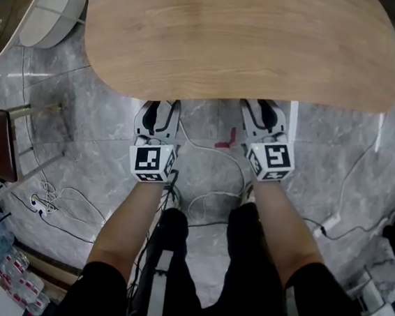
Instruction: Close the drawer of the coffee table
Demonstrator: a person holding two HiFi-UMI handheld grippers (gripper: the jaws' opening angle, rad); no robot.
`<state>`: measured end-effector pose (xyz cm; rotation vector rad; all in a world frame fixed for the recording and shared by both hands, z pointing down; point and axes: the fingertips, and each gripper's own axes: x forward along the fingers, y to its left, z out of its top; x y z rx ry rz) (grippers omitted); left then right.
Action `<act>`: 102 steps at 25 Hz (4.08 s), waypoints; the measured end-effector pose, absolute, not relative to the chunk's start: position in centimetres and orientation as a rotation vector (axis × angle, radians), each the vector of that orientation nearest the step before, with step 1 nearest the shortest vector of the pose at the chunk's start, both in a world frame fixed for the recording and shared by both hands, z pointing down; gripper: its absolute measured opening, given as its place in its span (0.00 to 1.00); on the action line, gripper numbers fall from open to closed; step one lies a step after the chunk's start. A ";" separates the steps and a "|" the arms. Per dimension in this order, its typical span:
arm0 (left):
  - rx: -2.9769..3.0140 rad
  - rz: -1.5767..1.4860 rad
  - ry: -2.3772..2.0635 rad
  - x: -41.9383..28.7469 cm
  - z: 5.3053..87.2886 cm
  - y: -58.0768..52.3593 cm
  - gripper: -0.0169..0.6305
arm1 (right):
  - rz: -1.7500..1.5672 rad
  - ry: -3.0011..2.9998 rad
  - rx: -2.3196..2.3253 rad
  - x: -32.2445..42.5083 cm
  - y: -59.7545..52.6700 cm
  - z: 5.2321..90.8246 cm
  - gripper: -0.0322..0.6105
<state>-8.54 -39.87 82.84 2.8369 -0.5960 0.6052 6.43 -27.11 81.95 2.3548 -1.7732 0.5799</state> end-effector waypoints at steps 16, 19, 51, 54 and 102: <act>2.901 0.645 -0.552 -8.2 83.1 -39.9 0.28 | 0.576 -1.784 2.283 5.9 -27.7 81.9 0.25; 2.895 0.701 -0.519 -9.5 83.4 -38.4 0.28 | 0.608 -1.806 2.254 3.9 -27.1 81.1 0.25; 2.923 0.594 -0.505 -15.9 49.5 -28.9 0.28 | 0.580 -1.933 2.355 -3.6 -16.1 46.6 0.25; 2.959 0.562 -0.438 -14.4 45.7 -26.9 0.28 | 0.506 -1.948 2.382 -2.4 -15.3 42.5 0.25; 3.025 0.115 0.705 -6.4 9.2 -9.5 0.24 | -0.010 -1.895 2.674 -3.0 1.8 6.7 0.14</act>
